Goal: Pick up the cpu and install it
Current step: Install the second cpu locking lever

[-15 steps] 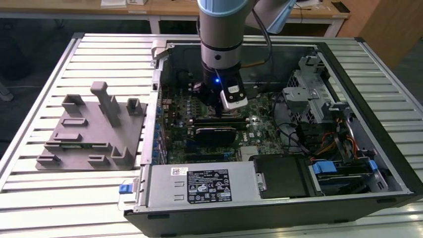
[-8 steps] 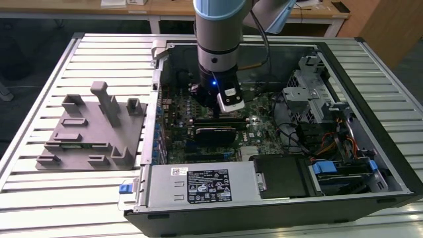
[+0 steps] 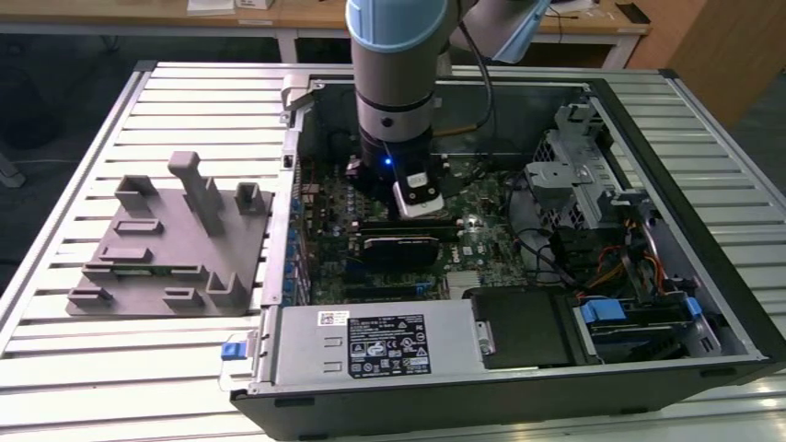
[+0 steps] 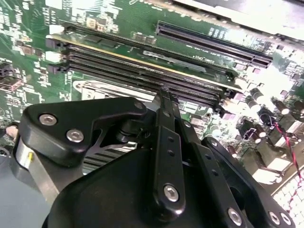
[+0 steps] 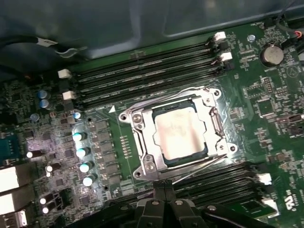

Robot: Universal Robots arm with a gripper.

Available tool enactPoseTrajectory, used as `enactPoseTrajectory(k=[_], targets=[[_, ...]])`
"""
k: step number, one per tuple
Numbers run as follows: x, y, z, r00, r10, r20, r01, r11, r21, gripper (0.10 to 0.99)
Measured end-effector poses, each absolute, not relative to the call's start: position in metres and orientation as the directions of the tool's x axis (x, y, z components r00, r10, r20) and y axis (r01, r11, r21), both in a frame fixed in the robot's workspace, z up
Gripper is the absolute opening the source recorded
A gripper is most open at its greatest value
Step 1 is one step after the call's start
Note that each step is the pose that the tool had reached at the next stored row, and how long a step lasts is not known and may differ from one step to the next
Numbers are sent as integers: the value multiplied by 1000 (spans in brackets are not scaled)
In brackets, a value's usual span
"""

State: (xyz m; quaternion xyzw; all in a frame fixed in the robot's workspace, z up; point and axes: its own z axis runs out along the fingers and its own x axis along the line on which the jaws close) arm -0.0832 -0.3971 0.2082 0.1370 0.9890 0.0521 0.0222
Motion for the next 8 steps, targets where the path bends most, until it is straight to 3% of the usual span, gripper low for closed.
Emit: enactPoseTrajectory(k=[8], targets=[[-89,-404,204,-961,275,-9,268,945,186,106]])
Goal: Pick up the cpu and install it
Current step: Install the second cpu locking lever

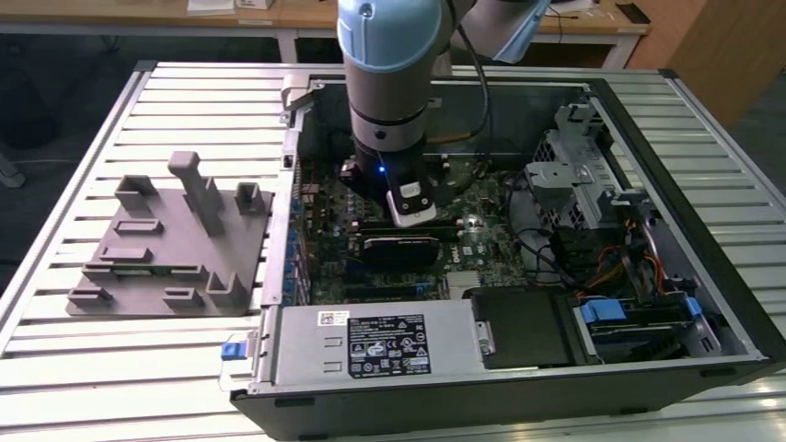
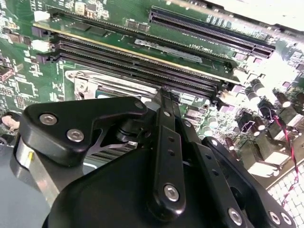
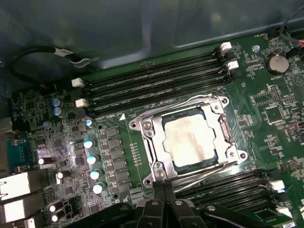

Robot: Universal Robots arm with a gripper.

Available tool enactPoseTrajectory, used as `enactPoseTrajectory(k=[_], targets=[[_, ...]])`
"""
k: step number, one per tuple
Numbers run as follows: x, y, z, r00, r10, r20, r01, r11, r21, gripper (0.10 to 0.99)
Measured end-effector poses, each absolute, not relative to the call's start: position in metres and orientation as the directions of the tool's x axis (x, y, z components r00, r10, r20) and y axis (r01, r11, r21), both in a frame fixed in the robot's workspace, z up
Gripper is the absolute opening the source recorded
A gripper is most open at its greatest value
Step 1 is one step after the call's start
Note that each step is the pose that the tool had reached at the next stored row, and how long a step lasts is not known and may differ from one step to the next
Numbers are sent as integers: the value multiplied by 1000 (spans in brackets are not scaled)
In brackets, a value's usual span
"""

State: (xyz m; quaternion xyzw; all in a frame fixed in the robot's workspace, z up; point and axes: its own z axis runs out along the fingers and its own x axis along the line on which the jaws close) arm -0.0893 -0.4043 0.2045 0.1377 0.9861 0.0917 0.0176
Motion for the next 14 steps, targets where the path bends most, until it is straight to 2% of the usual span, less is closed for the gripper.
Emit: enactPoseTrajectory(k=[9,14], targets=[[-94,-409,198,-961,275,0,268,936,229,106],[-96,-409,193,-961,275,2,267,933,241,106]])
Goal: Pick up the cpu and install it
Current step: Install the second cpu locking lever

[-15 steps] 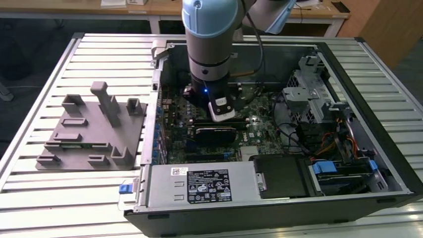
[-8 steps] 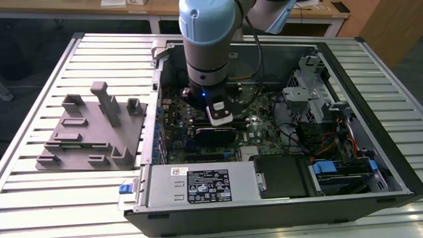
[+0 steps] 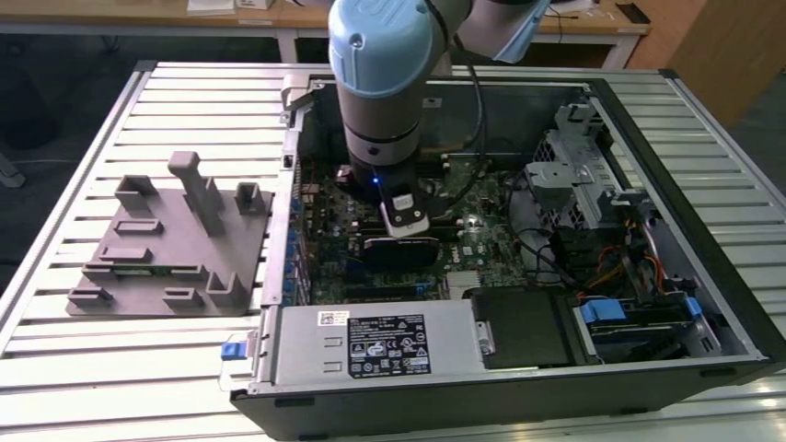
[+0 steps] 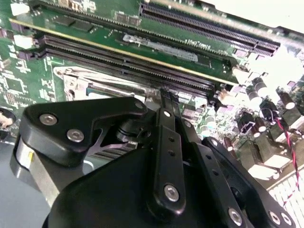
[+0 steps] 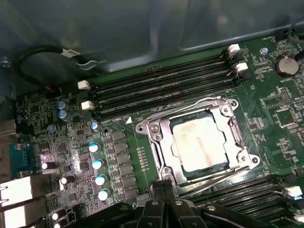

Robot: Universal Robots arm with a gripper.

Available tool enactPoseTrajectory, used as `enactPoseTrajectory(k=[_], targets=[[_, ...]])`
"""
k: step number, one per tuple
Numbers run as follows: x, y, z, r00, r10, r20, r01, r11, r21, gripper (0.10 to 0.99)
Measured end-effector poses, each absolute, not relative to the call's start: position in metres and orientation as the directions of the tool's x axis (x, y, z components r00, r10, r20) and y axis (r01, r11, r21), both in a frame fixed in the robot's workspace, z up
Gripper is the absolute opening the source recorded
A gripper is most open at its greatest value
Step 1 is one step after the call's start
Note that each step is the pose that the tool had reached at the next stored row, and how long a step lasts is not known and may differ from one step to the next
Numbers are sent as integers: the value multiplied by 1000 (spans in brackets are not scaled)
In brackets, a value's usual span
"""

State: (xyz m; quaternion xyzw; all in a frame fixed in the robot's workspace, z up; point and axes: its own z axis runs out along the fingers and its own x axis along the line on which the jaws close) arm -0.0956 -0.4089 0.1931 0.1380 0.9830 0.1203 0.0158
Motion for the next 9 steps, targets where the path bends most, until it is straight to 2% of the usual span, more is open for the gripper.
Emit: enactPoseTrajectory(k=[6,9], targets=[[-96,-409,192,-961,275,3,267,931,247,106],[-96,-409,203,-961,275,3,267,931,247,106]])
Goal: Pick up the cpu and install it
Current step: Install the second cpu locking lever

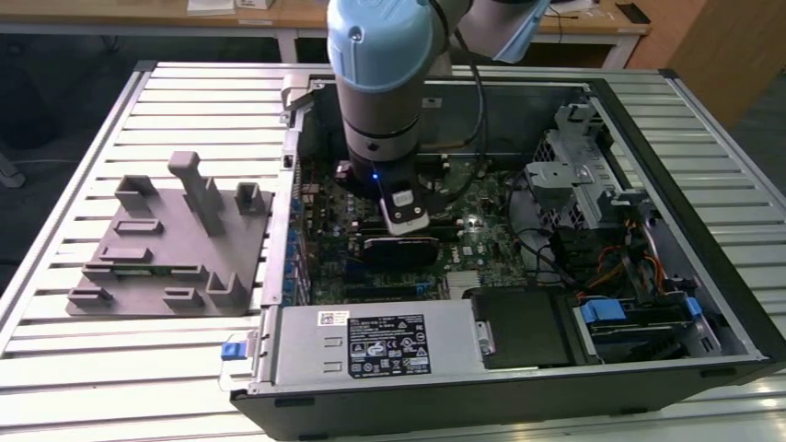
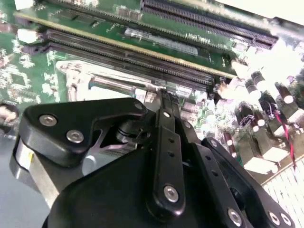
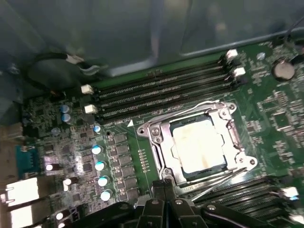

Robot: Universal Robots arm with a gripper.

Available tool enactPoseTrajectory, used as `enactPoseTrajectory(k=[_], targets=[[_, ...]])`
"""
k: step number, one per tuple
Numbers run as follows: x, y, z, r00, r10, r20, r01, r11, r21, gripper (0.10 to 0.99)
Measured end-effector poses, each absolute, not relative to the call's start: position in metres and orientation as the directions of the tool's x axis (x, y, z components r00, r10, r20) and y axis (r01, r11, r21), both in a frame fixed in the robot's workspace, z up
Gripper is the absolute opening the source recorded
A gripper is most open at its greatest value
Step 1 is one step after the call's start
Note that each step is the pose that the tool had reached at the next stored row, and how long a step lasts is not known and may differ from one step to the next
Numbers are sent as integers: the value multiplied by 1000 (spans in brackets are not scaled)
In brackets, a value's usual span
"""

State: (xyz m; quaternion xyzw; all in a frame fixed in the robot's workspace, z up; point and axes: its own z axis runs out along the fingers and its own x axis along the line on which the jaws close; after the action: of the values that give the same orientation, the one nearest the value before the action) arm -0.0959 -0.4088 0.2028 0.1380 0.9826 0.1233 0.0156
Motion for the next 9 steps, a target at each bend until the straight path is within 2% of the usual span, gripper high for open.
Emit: enactPoseTrajectory(k=[9], targets=[[-91,-409,220,-961,275,7,269,932,244,106]])
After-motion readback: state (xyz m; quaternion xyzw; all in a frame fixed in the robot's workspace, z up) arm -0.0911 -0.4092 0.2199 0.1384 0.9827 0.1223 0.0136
